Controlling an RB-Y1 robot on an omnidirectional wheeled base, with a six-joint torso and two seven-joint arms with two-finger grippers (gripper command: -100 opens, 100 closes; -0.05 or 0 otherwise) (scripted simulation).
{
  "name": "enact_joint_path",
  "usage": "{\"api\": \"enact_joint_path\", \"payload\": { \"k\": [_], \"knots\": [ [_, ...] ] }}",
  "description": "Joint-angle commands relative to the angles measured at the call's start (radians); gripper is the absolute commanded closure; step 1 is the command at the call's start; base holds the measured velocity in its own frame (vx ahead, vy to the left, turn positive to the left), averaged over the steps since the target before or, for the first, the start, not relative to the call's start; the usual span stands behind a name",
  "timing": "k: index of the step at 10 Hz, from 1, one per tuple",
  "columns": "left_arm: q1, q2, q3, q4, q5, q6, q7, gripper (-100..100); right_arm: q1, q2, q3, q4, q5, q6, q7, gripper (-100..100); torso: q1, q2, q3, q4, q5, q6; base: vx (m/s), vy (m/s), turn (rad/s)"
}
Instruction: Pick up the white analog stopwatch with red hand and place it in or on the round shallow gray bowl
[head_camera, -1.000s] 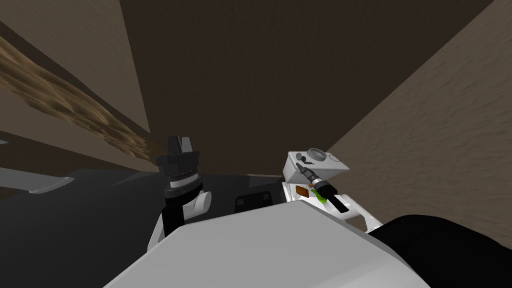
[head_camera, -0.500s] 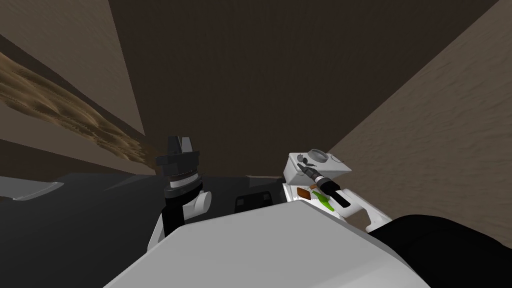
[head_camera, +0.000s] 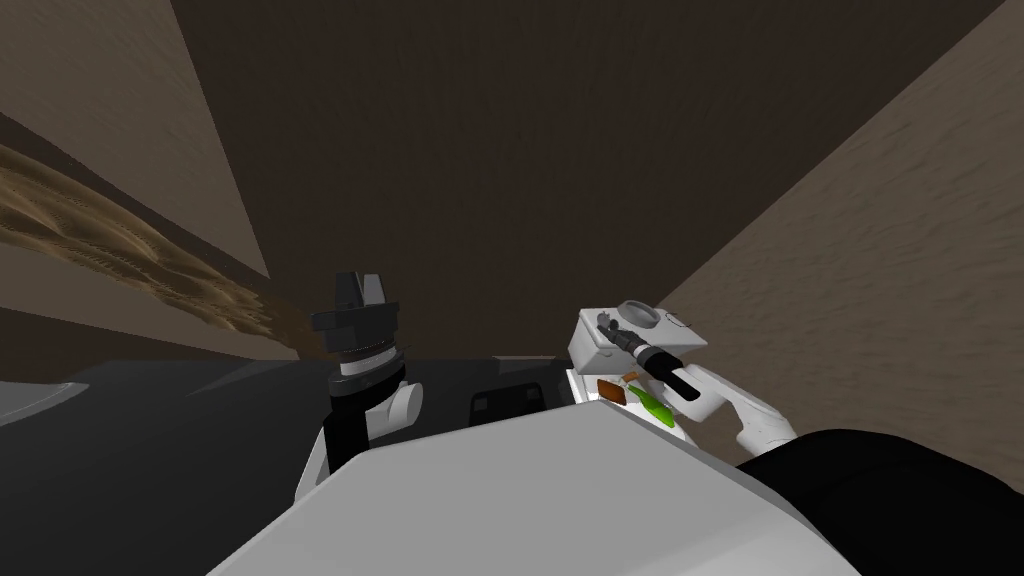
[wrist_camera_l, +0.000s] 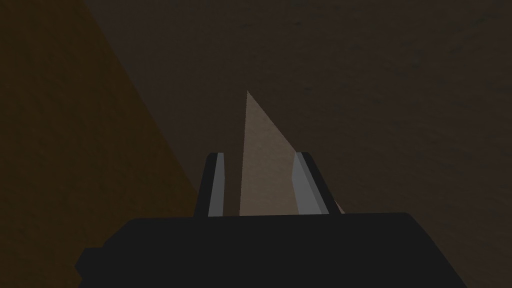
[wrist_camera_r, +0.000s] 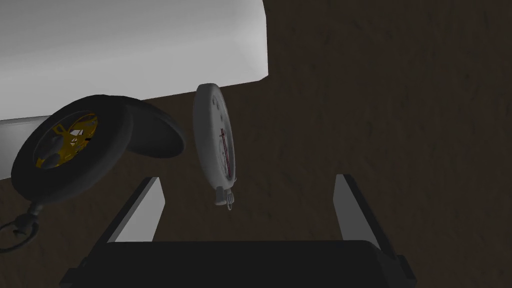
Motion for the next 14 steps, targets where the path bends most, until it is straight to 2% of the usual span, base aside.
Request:
{"api": "enact_joint_path", "payload": {
  "k": [1,4,5,6,7,8,12,13,14],
  "knots": [
    [0.0,0.0,0.0,0.0,0.0,0.0,0.0,0,-0.012,-0.039,0.01,0.008,0.005,0.023,0.015,-100,0.0,0.0,0.0,0.0,0.0,0.0,0.071,0.007,-0.042],
    [0.0,0.0,0.0,0.0,0.0,0.0,0.0,0,-0.037,-0.096,0.027,0.03,0.01,0.051,0.039,-100,-0.001,0.002,0.001,0.0,0.0,0.0,0.061,0.004,-0.058],
    [0.0,0.0,0.0,0.0,0.0,0.0,0.0,0,-0.03,-0.085,0.02,0.028,0.008,0.039,0.031,-100,-0.001,0.002,0.001,0.0,0.0,0.0,0.029,0.003,-0.013],
    [0.0,0.0,0.0,0.0,0.0,0.0,0.0,0,-0.031,-0.087,0.021,0.03,0.008,0.041,0.033,0,-0.001,0.004,0.002,0.001,0.0,0.0,0.005,0.0,0.003],
    [0.0,0.0,0.0,0.0,0.0,0.0,0.0,0,-0.031,-0.087,0.02,0.029,0.008,0.04,0.033,-100,-0.001,0.005,0.003,0.001,0.0,0.0,0.0,0.0,0.0],
    [0.0,0.0,0.0,0.0,0.0,0.0,0.0,0,-0.031,-0.087,0.02,0.029,0.008,0.04,0.033,100,-0.001,0.006,0.003,0.001,0.0,0.0,0.0,0.0,0.0],
    [0.0,0.0,0.0,0.0,0.0,0.0,0.0,0,-0.031,-0.088,0.02,0.03,0.008,0.041,0.034,100,-0.002,0.006,0.004,0.001,-0.001,0.0,0.0,0.0,0.0],
    [0.0,0.0,0.0,0.0,0.0,0.0,0.0,0,-0.031,-0.088,0.02,0.029,0.008,0.041,0.034,0,-0.002,0.006,0.004,0.001,-0.001,0.0,0.0,0.0,0.0],
    [0.0,0.0,0.0,0.0,0.0,0.0,0.0,0,-0.031,-0.088,0.02,0.029,0.008,0.041,0.034,100,-0.002,0.006,0.004,0.001,-0.001,0.0,0.0,0.0,0.0]
  ]
}}
